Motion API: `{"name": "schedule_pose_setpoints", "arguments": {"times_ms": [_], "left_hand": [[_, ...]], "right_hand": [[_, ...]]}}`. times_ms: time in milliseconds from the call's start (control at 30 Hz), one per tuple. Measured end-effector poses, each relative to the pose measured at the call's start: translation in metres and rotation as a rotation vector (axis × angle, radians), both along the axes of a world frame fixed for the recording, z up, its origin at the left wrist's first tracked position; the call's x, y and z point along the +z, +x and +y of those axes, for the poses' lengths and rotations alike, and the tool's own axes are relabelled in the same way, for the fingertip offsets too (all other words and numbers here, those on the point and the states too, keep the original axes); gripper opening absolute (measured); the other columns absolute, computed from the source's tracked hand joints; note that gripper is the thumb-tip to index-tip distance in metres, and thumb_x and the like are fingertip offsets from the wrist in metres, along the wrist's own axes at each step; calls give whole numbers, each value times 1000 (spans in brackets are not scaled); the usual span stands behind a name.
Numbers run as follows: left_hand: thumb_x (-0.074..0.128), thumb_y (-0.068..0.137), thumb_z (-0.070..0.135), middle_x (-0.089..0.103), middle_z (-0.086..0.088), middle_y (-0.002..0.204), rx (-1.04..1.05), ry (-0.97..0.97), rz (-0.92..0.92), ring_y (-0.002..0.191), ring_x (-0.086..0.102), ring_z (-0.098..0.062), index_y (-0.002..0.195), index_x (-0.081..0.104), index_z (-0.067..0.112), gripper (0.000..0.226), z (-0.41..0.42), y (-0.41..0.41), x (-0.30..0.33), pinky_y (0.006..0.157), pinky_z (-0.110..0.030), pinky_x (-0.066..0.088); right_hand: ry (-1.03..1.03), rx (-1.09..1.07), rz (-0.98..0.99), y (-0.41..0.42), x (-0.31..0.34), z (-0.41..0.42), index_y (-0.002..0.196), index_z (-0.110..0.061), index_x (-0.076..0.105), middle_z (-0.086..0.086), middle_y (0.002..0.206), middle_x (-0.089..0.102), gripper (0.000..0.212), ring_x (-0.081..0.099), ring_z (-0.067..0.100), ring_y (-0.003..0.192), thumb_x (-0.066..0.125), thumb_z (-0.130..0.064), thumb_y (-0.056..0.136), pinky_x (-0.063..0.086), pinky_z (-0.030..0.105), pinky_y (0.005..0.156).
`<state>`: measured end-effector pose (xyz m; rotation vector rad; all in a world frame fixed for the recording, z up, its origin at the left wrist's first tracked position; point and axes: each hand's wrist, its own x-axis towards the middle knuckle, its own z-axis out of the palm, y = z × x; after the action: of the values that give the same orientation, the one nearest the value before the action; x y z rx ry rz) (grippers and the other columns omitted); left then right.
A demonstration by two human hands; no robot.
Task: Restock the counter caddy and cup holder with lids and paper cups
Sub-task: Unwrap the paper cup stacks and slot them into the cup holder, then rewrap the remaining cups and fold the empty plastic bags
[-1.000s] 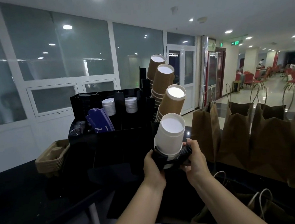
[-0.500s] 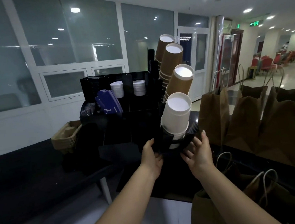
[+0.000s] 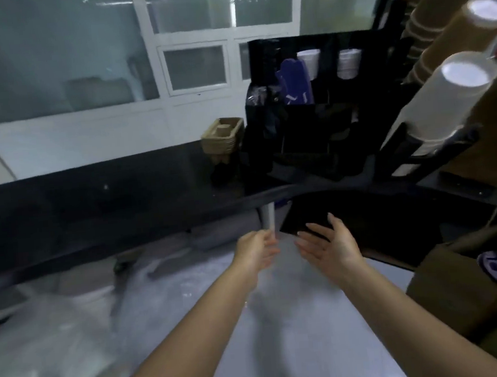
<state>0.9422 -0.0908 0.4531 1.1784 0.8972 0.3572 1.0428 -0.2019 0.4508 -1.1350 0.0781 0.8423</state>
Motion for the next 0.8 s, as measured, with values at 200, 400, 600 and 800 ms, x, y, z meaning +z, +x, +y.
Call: {"name": "schedule_pose_setpoints", "arguments": {"times_ms": [200,400,600,800], "left_hand": [[54,95,21,69,-6,96,141,200,128,86,64,-19,100,64,11,15,39,-145,-23,77,-28,49],[58,91,14,69,2,93,164,445,231,93,64,-16,86,66,24,13,57,-268,-33,89,-29,49],[56,91,26,66,11,101,88,731,491,97,60,-9,102,65,25,15,68,-351,-38,87,-27,48],[50,93,39,64,9,117,-43,962,859,107,59,-15,116,61,27,28,72,-402,-24,88,-30,45]], "right_hand": [[-102,275,-37,-115,-27,61,103,-7,62,15,104,67,30,67,31,91,45,-32,99,51,41,89],[-211,593,-101,-228,-52,107,100,-7,64,14,97,70,20,68,30,87,53,-23,95,52,37,82],[-291,905,-358,-316,-66,116,104,-9,67,11,98,71,18,70,26,90,58,-19,92,52,37,91],[-347,1230,-844,-357,-86,114,138,-32,47,-14,135,48,72,47,7,121,77,-47,74,42,24,98]]}}
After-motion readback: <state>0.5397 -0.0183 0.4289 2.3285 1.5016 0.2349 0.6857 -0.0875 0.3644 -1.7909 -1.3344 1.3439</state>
